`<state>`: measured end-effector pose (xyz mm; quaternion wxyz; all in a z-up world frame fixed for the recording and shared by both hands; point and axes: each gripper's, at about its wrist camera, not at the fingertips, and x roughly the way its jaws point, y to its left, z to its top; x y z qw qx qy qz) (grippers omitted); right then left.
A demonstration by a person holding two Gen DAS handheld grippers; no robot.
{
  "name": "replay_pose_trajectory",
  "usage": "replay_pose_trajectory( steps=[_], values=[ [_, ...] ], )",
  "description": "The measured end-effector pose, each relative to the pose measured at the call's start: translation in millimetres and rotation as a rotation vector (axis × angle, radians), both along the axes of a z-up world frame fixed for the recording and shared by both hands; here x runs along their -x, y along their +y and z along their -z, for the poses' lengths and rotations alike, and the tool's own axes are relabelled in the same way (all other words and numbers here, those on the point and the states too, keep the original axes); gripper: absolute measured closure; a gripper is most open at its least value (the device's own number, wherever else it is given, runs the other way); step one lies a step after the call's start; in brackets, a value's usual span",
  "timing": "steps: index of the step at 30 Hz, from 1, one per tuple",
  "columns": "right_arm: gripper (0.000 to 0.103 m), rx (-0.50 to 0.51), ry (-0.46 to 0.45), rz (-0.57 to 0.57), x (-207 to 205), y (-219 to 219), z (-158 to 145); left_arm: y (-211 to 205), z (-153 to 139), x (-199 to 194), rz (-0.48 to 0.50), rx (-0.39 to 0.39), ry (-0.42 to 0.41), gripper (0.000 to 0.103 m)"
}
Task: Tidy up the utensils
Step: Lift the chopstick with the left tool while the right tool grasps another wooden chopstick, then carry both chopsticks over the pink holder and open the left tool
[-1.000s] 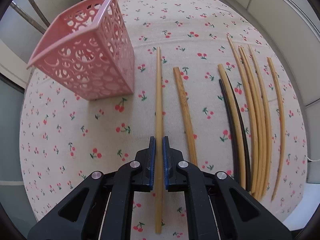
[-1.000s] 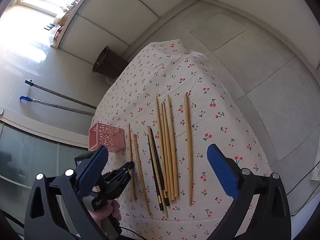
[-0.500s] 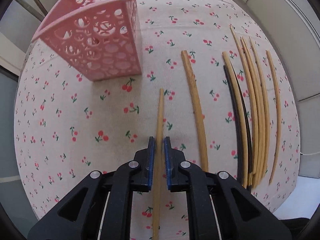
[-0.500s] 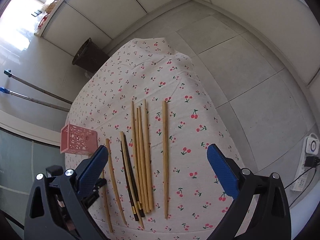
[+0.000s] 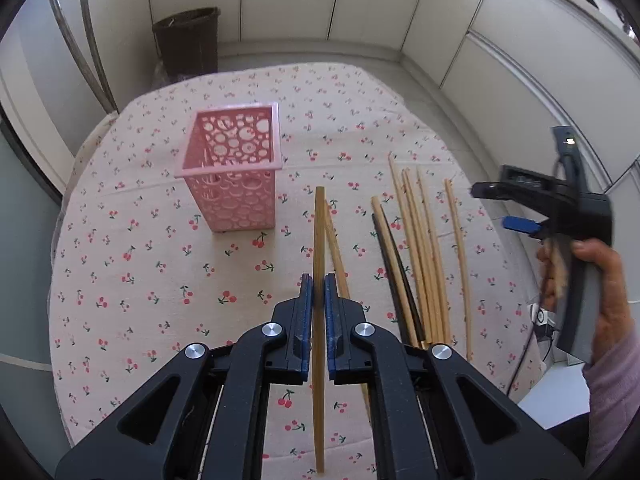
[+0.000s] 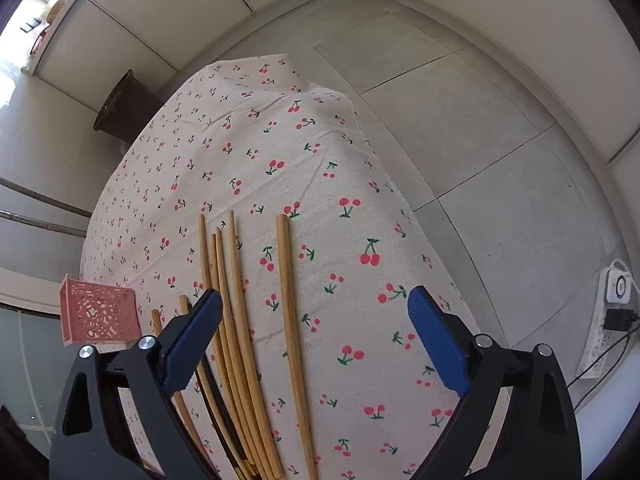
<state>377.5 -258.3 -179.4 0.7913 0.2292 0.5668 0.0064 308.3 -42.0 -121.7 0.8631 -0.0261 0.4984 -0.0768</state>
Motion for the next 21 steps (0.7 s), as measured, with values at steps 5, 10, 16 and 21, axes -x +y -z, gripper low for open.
replay_pose_trajectory(
  steps=[5, 10, 16, 21],
  values=[
    [0.036, 0.089, 0.009, -0.029, -20, 21, 10, 76, -63, 68, 0.025, 0.021, -0.107, 0.098],
    [0.075, 0.19, 0.0, -0.038, -31, 32, 19, 98, -121, 102, 0.023, 0.059, -0.242, 0.098],
    [0.095, 0.089, -0.061, -0.005, -21, 22, 13, 106, -156, 117, -0.028, 0.076, -0.42, 0.098],
    [0.095, 0.079, -0.272, -0.023, 21, 11, -50, 110, -158, 110, -0.051, 0.09, -0.437, 0.098]
  ],
)
